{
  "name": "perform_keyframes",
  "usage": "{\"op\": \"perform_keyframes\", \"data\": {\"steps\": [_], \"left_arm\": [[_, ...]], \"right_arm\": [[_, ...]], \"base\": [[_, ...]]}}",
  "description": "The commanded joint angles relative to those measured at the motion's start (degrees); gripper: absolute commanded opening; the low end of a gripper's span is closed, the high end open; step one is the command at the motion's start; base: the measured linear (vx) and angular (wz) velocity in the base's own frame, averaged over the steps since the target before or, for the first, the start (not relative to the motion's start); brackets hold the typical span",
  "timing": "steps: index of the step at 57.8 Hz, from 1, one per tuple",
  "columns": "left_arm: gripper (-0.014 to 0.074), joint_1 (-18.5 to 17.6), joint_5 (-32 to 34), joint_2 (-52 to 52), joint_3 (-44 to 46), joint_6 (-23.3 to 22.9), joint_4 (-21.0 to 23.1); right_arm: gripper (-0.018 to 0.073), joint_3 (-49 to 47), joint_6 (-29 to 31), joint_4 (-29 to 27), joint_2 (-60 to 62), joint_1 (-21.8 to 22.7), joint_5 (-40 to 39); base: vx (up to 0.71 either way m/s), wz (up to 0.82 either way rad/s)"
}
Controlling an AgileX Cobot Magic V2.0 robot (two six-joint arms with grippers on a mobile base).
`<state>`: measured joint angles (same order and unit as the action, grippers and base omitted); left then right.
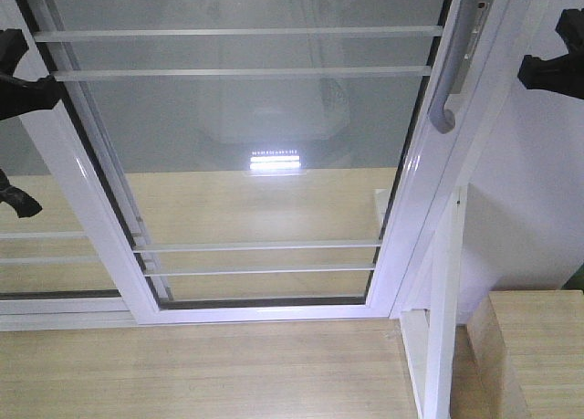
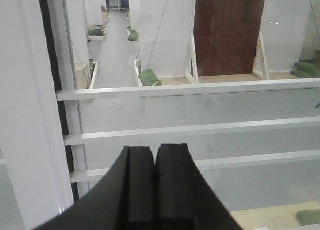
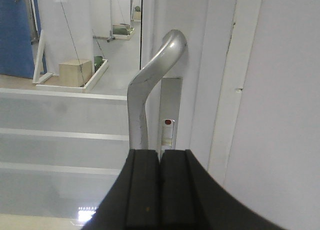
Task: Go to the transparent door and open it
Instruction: 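Raise both arms and bring the right gripper around the silver handle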
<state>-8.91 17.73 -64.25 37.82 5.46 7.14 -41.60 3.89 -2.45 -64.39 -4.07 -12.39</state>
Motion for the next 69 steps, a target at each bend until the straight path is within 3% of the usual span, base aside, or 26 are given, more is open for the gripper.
{"op": "perform_keyframes", "data": {"steps": [1, 9, 20, 38, 46, 69], "left_arm": [[0.0014, -0.3, 5.2, 0.9, 2.1, -0.4, 0.3], [0.0036, -0.3, 5.2, 0.9, 2.1, -0.4, 0.2], [0.0123, -0.3, 5.2, 0.9, 2.1, -0.3, 0.2], [0.0454, -0.3, 5.1, -1.5, 2.1, -0.2, 0.2], [0.0539, -0.3, 5.3, -1.7, 2.1, -0.2, 0.2], [0.0544, -0.3, 5.3, -1.7, 2.1, -0.3, 0.2]], "right_arm": [[0.001, -2.2, -0.3, 0.2, 0.8, 0.1, -4.0], [0.006, -2.2, -0.2, 1.3, 0.8, 0.1, -2.0], [0.0201, -2.2, -0.2, 3.7, 0.8, 0.1, -1.9], [0.0483, -2.2, -3.9, 3.6, -0.1, 0.1, -4.0], [0.0494, -2.2, -8.3, 3.7, -3.5, 0.1, -7.2], [0.0494, -2.7, -9.7, 8.4, -20.9, 0.1, -30.7]], "base": [[0.0, 0.0], [0.0, 0.0], [0.0, 0.0], [0.0, 0.0], [0.0, 0.0], [0.0, 0.0]]}}
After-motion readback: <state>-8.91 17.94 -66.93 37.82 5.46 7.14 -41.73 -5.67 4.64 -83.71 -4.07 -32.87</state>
